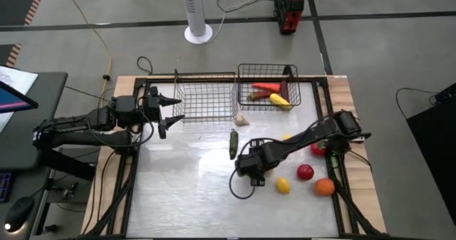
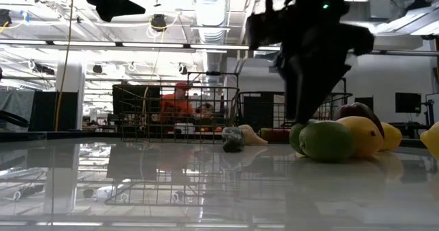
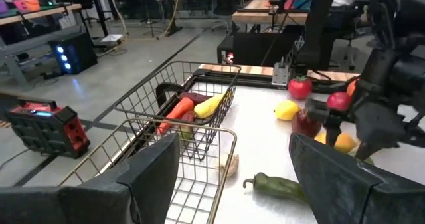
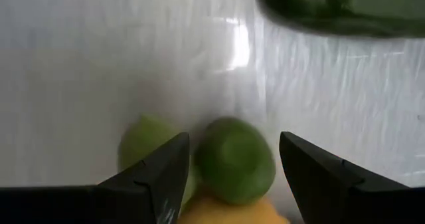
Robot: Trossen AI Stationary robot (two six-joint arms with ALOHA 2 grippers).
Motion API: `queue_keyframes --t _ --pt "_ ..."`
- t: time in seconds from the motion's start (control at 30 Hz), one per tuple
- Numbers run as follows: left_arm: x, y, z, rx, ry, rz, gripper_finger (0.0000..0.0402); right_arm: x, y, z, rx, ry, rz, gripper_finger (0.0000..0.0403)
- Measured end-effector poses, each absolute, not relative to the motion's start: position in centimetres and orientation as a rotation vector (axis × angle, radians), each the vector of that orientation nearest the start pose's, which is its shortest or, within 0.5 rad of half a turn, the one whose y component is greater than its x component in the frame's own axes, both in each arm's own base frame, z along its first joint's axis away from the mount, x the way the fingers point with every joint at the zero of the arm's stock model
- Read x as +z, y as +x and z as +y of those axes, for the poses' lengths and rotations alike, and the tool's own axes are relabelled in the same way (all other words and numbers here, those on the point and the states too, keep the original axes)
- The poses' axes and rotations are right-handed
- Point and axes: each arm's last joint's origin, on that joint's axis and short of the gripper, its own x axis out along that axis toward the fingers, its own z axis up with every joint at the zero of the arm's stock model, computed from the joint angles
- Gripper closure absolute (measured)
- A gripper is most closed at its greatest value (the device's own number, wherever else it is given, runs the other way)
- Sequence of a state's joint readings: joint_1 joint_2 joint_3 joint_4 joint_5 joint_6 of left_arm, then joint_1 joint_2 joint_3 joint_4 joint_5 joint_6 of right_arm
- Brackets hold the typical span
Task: Sort produce into baskets
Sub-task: Put the lime into the left wire basket
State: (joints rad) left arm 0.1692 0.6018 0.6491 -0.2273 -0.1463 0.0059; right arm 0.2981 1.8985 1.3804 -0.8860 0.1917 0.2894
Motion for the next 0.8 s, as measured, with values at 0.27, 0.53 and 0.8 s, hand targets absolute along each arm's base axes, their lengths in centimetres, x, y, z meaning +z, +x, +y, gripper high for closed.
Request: queue_keyframes --t 0.27,0.53,0.8 --pt "30.7 13.6 2.8 0.314 0.012 0.189 0.0129 17.8 34.5 9.4 -0.112 -0.101 1.444 0.0141" --pt "30.7 13.6 2.8 0.314 0.011 0.190 0.0129 17.5 34.3 8.9 -0.085 -0.126 1.474 0.0143" --pt "30.6 13.6 2.8 0.314 0.012 0.191 0.0129 17.6 34.5 7.6 -0.101 -0.117 1.496 0.0190"
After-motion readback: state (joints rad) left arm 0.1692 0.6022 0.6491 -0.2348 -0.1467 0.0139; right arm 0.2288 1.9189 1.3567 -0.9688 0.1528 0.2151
